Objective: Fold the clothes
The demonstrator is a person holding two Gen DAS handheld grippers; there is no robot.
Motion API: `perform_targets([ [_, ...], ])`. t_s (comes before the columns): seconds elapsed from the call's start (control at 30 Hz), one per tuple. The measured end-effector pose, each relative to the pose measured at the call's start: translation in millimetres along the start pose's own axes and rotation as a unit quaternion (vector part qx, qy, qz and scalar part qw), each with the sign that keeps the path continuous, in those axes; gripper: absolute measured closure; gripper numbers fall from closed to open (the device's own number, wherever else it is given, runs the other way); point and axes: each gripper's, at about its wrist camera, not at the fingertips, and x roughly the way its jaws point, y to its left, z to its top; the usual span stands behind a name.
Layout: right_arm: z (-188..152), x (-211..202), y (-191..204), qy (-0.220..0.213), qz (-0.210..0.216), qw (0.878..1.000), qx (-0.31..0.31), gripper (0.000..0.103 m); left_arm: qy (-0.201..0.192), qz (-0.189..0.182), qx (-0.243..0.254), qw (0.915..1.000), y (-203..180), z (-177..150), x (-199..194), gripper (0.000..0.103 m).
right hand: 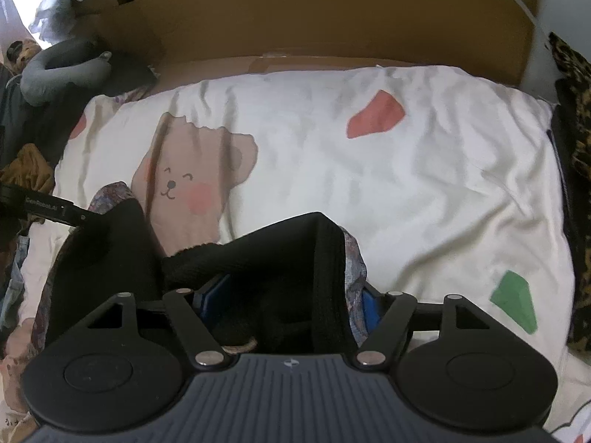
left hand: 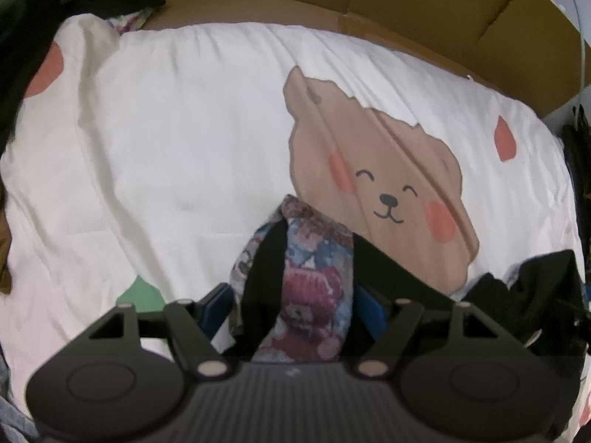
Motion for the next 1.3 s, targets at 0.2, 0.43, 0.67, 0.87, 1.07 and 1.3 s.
perform_targets([
  [0.2,9.9,-4.2,9.4,-0.036,-0.002,0.999,-0.023,0.028,0.0,-0.009,-0.019,0.9998,5.3,6.4,3.2,0.028],
  [0.43,19.9,-2.5,17.0,-0.038,0.006,0.998,-0.04,0.028,-0.001,-0.01,-0.027,0.9996,6.0,14.1,6.2,0.028],
  [0.67,19.3,-9.5,35.5,-0.059,0.029,0.993,-0.094,0.028,-0.006,-0.015,-0.026,0.9995,3.9,20.7,6.1,0.028],
  [0.87,18.5,12.1,41.3,-0.015,0.027,0.994,-0.102,0.025,-0.002,-0.023,-0.034,0.9992,2.6,25.2,11.2,0.028],
  [1.07,9.8,38.3,33.0,0.033,0.012,0.996,-0.085,0.023,-0.006,-0.029,-0.04,0.9988,3.1,30.6,13.3,0.031],
  [1.3,3.1,53.8,37.8,0.071,0.016,0.992,-0.1,0.039,-0.002,-0.029,-0.029,0.9991,-1.5,30.8,18.7,0.056],
])
